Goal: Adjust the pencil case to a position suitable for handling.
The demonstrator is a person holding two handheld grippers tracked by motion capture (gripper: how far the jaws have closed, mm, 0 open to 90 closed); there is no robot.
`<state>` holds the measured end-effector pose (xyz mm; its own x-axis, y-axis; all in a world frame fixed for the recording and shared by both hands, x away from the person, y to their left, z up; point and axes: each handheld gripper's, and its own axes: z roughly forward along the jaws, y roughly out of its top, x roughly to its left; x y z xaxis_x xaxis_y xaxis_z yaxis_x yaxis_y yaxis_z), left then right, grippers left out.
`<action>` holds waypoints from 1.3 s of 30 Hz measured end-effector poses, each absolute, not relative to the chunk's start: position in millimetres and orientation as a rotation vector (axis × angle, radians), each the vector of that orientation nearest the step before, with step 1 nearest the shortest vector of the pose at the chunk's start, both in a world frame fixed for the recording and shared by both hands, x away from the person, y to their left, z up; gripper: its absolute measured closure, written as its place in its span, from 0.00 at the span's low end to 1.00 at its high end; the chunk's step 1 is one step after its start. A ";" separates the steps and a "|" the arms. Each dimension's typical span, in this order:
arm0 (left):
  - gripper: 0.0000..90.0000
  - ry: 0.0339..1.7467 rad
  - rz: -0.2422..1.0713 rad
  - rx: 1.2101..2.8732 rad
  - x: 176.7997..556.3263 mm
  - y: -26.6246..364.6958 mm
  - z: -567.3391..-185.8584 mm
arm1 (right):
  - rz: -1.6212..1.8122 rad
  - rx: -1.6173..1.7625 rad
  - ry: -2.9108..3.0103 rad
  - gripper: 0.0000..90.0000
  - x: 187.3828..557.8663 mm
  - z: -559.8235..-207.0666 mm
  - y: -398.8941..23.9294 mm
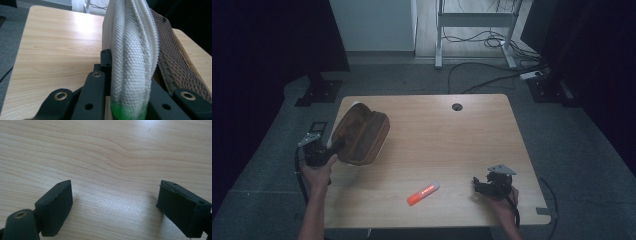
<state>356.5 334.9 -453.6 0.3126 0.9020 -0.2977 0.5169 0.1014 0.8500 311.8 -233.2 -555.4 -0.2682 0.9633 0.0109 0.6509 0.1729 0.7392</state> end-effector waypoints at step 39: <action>0.95 1.101 0.297 1.703 355.6 276.6 -459.4 | 0.889 1.520 1.989 0.14 311.8 -555.4 -233.2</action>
